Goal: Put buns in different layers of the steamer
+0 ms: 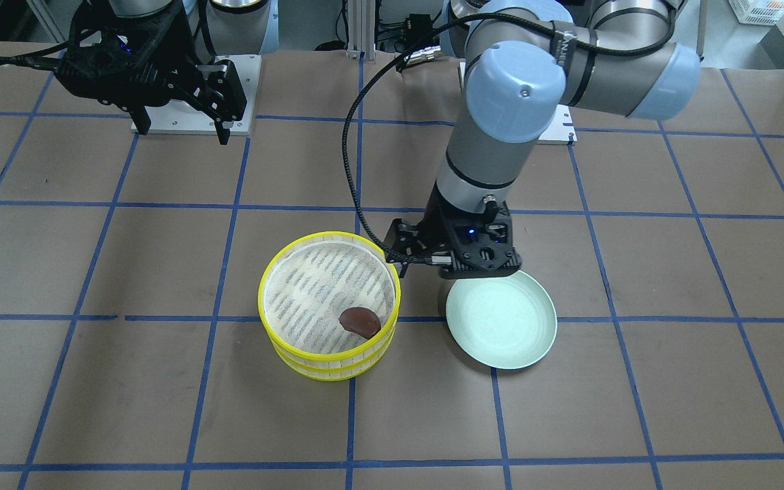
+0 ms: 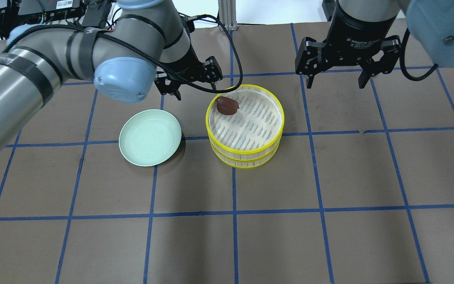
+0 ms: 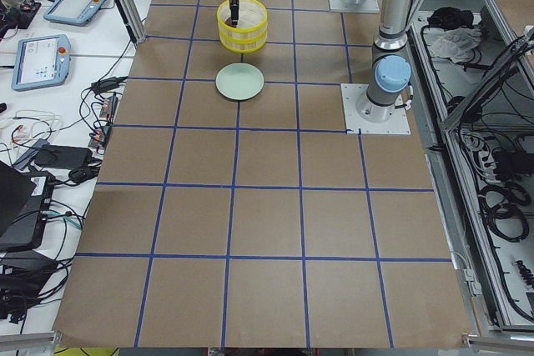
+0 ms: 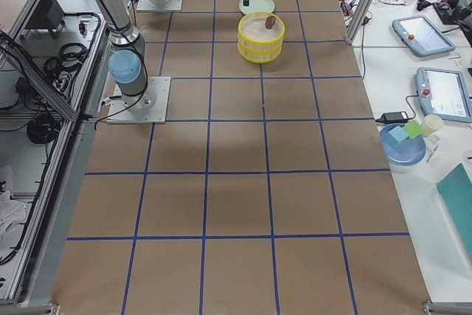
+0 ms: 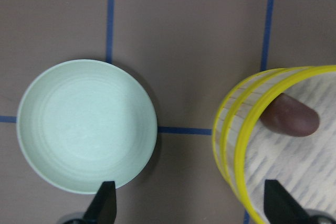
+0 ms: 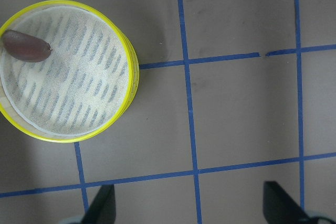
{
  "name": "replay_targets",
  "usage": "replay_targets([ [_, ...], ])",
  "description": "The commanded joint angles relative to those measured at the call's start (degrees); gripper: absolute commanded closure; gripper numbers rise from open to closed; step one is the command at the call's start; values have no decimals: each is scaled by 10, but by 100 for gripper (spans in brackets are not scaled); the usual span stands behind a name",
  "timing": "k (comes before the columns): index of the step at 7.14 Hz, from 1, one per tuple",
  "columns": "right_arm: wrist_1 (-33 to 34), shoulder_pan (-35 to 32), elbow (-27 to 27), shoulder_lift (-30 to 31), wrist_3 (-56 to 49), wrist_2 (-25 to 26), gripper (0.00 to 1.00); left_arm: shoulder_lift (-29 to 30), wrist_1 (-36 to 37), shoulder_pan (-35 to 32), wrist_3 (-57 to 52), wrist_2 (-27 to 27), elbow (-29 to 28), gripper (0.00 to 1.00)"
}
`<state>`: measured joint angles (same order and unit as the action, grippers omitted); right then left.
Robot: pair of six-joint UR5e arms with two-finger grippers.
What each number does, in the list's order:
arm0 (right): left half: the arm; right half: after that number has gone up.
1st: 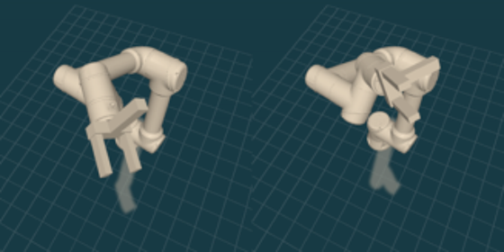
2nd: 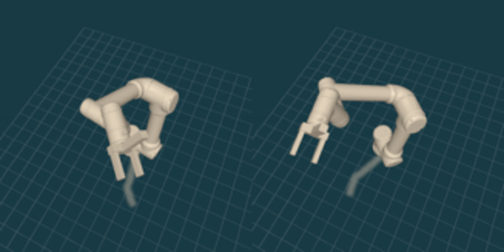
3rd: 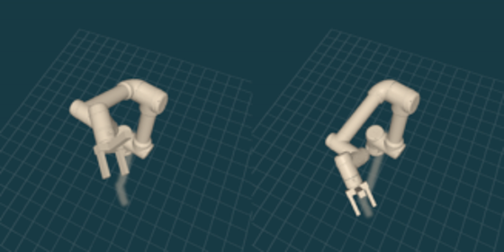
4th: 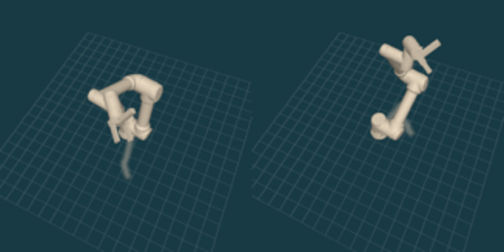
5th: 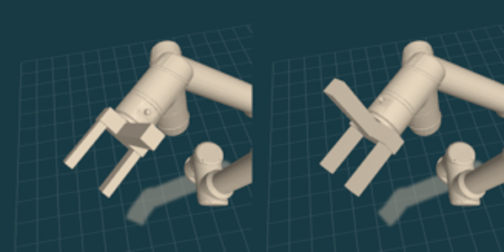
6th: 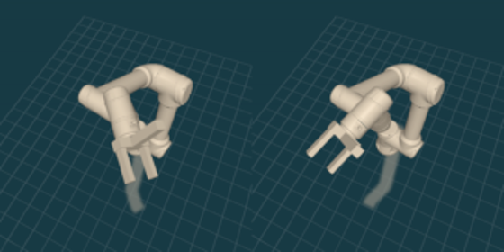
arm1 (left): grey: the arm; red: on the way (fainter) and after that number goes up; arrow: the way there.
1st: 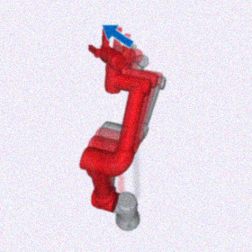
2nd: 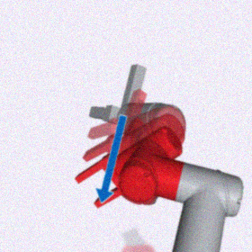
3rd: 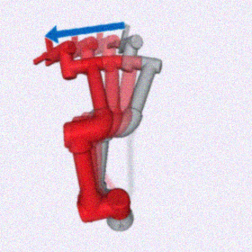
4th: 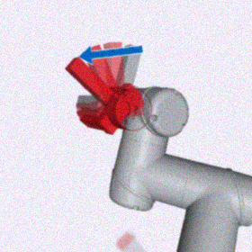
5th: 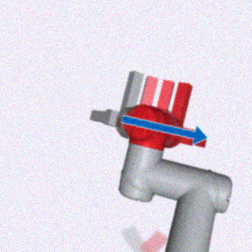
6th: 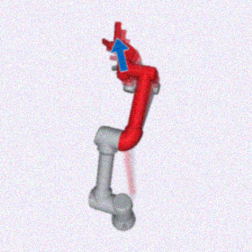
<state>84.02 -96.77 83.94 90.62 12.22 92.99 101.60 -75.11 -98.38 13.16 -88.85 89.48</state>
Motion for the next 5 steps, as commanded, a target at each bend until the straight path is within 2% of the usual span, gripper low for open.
replay_targets([
  [1, 0, 0, 0, 0, 0, -3, 0, -46, -57, 23, -35, -30, -1, 0],
  [3, 0, 0, 0, 1, 1, -4, 0, -95, -76, 69, -110, -32, -1, 0],
  [5, 1, 0, 0, 1, 3, -8, 0, -113, -95, 89, -123, -11, 3, 0],
])
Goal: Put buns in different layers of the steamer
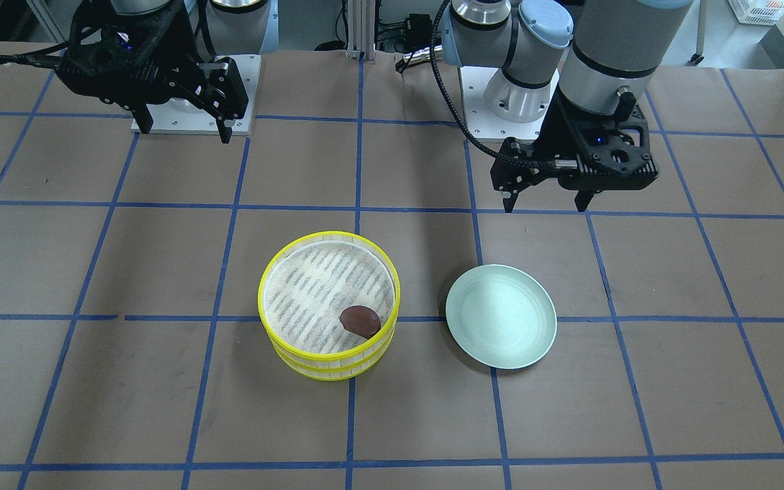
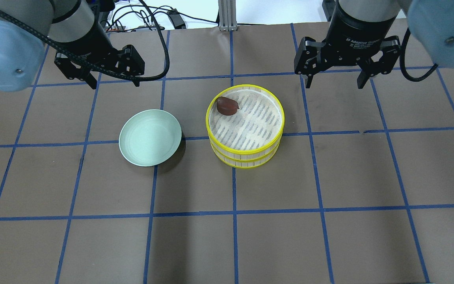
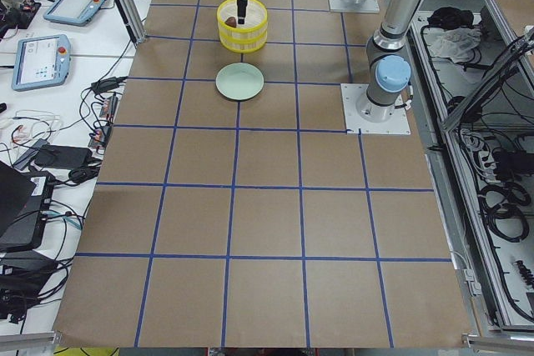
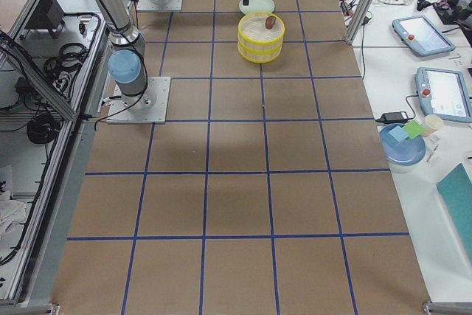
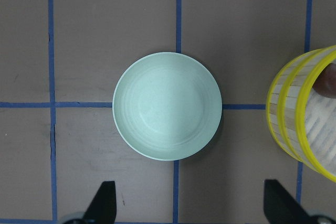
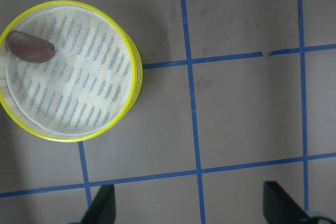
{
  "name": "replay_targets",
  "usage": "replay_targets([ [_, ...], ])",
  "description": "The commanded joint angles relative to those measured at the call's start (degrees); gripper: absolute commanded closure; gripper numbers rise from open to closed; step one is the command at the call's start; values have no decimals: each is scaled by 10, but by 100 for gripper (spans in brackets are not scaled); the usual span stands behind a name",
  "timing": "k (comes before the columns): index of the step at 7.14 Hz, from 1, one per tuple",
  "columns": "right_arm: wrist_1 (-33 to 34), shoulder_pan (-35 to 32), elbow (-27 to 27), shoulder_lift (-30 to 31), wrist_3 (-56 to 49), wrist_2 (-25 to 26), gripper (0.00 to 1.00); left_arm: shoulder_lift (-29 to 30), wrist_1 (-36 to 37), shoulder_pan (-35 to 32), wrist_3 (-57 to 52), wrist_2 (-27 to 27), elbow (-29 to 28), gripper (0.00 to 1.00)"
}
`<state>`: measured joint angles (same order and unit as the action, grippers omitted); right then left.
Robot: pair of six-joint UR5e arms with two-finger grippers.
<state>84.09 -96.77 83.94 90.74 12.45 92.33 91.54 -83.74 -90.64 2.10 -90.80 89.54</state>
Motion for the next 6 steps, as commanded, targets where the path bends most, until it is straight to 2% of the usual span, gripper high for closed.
replay_targets([
  [1, 0, 0, 0, 1, 0, -1, 0, -21, -9, 10, -10, 8, 10, 0],
  [4, 0, 0, 0, 0, 0, -1, 0, -57, -46, 10, -6, 11, 8, 0],
  [6, 0, 0, 0, 0, 0, -1, 0, -58, -42, 20, -36, -8, 10, 0],
])
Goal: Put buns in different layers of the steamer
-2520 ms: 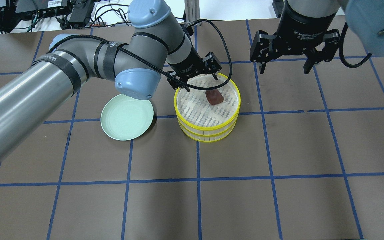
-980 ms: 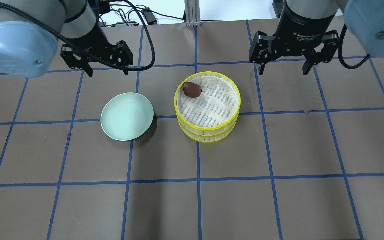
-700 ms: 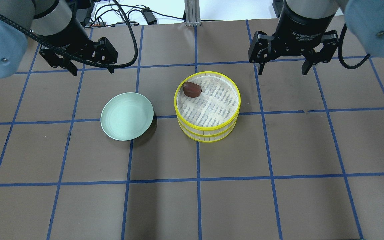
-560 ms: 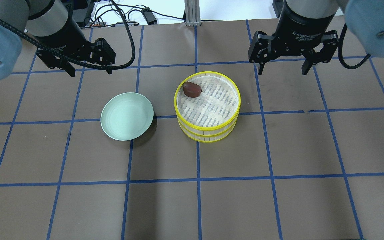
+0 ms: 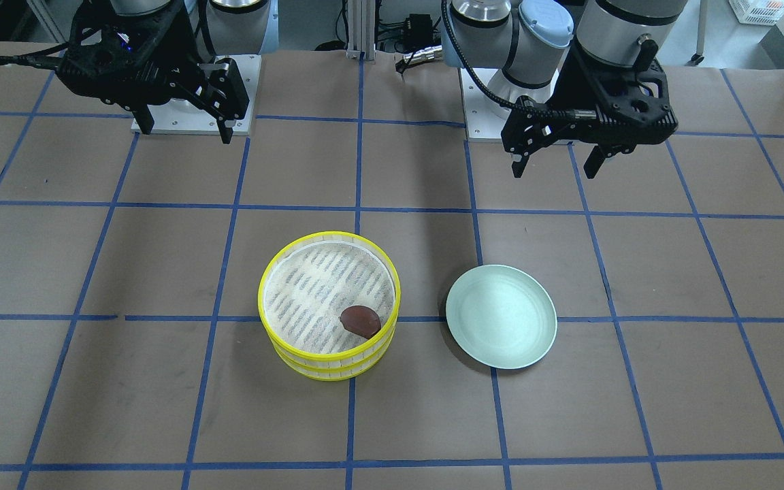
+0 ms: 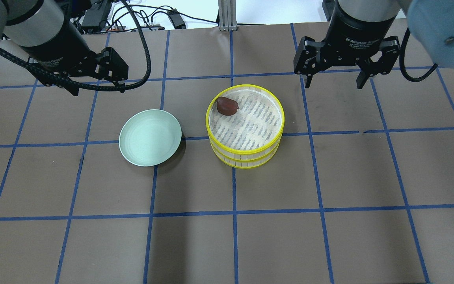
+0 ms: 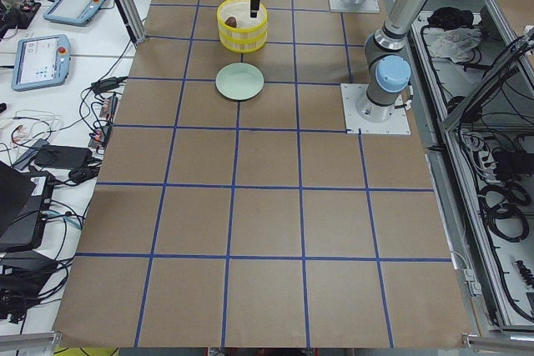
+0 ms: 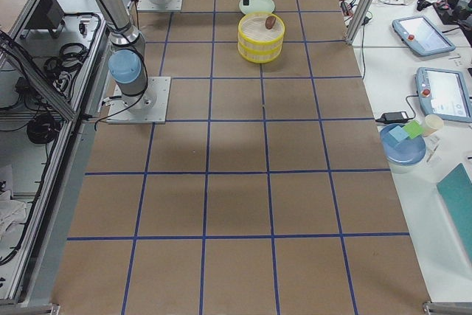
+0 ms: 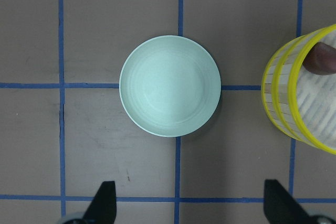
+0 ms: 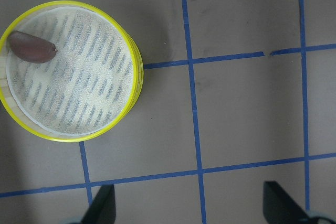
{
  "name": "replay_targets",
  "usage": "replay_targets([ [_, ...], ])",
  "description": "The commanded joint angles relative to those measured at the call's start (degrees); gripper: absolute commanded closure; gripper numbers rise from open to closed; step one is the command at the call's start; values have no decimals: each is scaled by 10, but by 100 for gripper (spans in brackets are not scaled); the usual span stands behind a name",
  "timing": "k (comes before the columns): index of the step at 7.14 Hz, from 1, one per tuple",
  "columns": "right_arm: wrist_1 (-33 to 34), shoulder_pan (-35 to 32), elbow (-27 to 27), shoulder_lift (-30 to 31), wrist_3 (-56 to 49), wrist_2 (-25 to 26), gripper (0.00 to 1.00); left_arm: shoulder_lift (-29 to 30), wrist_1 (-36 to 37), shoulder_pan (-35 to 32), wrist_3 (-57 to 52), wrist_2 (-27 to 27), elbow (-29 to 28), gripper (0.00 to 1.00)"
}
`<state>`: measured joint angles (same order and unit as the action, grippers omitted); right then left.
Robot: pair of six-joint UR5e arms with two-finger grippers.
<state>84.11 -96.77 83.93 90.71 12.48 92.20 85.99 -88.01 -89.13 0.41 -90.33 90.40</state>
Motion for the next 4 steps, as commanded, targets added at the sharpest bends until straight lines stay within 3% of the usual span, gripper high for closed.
replay_targets([
  [1, 0, 0, 0, 0, 0, 1, 0, 2, 7, 31, -34, -6, -10, 0],
  [3, 0, 0, 0, 0, 0, 1, 0, 2, 3, 60, -31, -4, -7, 0],
  [4, 0, 0, 0, 0, 0, 0, 0, 2, 3, 56, -27, 33, -5, 0],
])
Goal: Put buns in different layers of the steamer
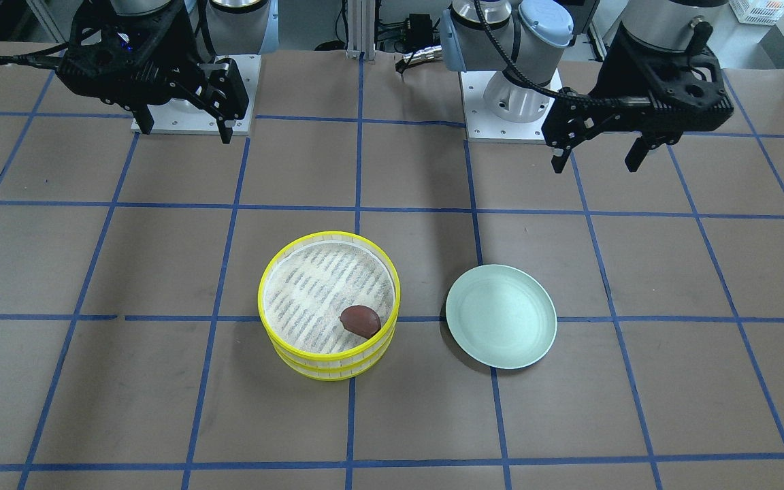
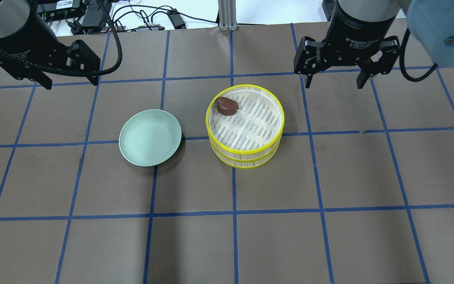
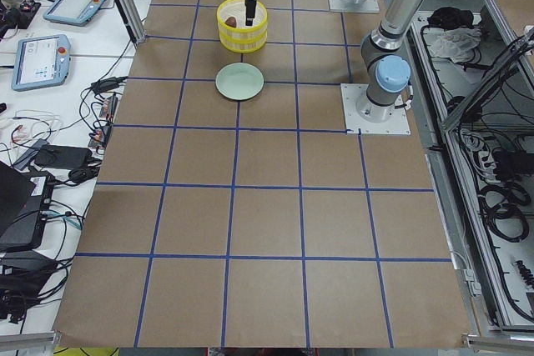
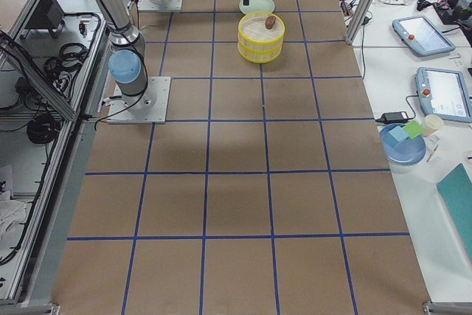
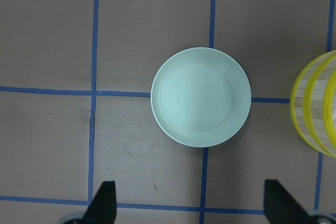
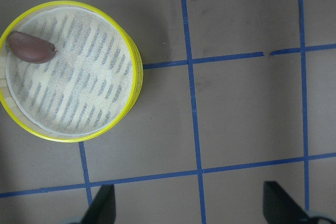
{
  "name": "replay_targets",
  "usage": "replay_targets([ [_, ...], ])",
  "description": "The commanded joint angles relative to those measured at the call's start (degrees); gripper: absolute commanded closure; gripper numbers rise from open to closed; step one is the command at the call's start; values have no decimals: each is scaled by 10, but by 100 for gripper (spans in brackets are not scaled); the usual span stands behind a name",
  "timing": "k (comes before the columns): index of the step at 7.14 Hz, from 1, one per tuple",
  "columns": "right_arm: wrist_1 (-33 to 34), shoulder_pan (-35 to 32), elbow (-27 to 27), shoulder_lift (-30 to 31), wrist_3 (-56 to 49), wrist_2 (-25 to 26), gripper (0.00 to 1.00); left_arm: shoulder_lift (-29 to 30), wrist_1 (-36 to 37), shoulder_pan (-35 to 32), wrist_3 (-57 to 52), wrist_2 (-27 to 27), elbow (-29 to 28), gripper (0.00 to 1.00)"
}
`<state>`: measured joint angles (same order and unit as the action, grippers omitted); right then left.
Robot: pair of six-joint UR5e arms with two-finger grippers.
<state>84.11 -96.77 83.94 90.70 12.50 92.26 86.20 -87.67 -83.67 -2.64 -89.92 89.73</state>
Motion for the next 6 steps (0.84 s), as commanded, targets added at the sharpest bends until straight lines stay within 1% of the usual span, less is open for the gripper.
replay_targets([
  [1, 0, 0, 0, 0, 0, -1, 0, 2, 0, -11, 4, 40, 4, 0],
  [3, 0, 0, 0, 0, 0, 0, 0, 9, 3, -59, 2, 37, 10, 0],
  [5, 0, 0, 0, 0, 1, -1, 0, 8, 4, -71, -2, 32, 9, 0],
  [6, 0, 0, 0, 0, 0, -1, 0, 9, 6, -72, -3, -6, 10, 0],
])
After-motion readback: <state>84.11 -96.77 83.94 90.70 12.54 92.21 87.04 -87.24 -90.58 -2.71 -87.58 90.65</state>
